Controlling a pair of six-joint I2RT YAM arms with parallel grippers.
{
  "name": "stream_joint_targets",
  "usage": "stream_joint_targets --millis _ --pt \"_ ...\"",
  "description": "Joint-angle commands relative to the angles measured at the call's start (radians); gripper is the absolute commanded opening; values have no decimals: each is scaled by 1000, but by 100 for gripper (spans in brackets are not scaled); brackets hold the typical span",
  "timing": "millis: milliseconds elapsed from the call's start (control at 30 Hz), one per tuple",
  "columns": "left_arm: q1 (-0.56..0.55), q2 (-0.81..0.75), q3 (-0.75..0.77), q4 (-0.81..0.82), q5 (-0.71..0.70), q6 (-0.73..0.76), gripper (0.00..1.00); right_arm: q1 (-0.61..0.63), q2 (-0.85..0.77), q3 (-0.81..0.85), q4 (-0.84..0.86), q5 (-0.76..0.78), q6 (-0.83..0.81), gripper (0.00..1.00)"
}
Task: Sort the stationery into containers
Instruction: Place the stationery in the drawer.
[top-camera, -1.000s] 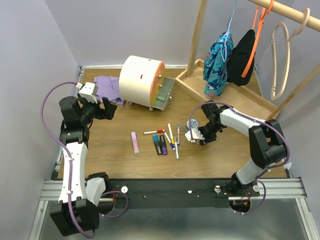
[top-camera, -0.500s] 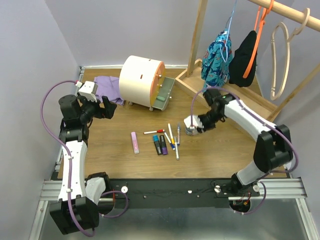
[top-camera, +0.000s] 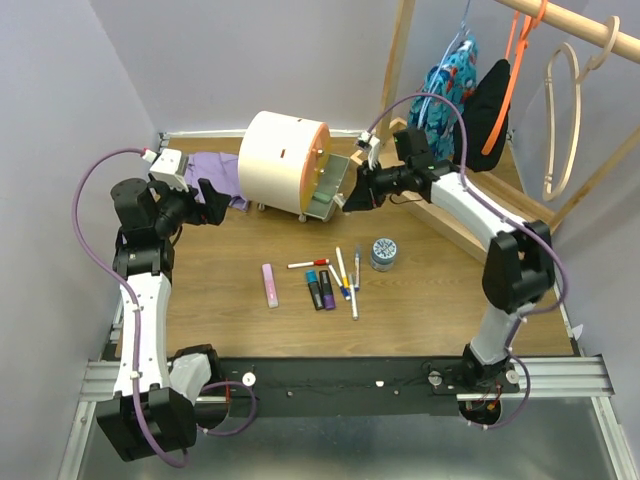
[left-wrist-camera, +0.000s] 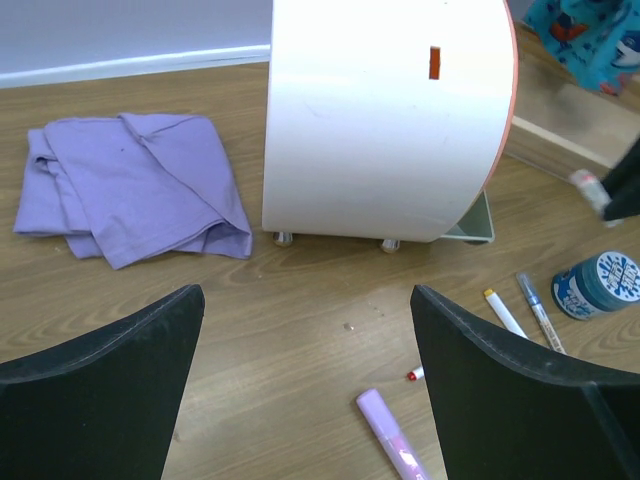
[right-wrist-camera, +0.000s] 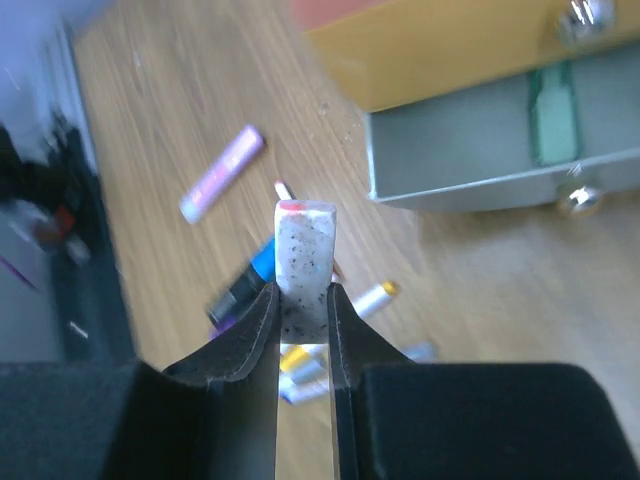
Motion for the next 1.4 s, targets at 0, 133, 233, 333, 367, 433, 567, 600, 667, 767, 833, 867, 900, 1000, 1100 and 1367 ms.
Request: stream_joint_targets --millis 0,133,233,333,367,433,567,600,667,767,833,867,900,1000,1100,1367 --pt "7 -1 41 -10 19 -16 93 -4 123 20 332 0 618 18" --pt "7 -15 22 -19 14 -13 93 -13 197 49 465 66 860 19" --pt "7 -33 2 -24 14 -13 93 -16 239 85 445 127 928 19" --pt "9 -48 -17 -27 13 -13 93 -15 266 109 420 184 928 19" --pt "7 -56 -21 -24 11 -13 93 -13 271 115 408 206 924 19" --pt "7 -62 -28 -25 8 -11 93 -15 279 122 401 253 921 19" --pt "7 -70 -37 -30 3 -8 93 -7 309 132 381 334 904 19" --pt "7 -70 -38 -30 3 -6 93 -7 315 133 383 348 904 19" --pt "7 -68 -38 -30 2 -8 93 -2 323 139 371 367 887 19" --pt "7 -68 -36 -30 2 -9 93 1 351 145 365 399 882 19" --pt "9 -68 -31 -34 0 -6 93 4 368 148 369 405 879 19" --pt "7 -70 -31 -40 0 -5 93 4 372 155 368 408 879 19" --pt "7 -70 -30 -44 -1 -2 93 5 375 161 369 410 878 19" --pt "9 -71 -27 -48 -4 0 93 8 388 175 366 413 873 21" --pt "9 -76 -30 -48 -6 0 93 13 389 176 360 416 867 28" --pt "12 -93 -47 -45 -6 -6 93 22 359 135 340 436 858 50"
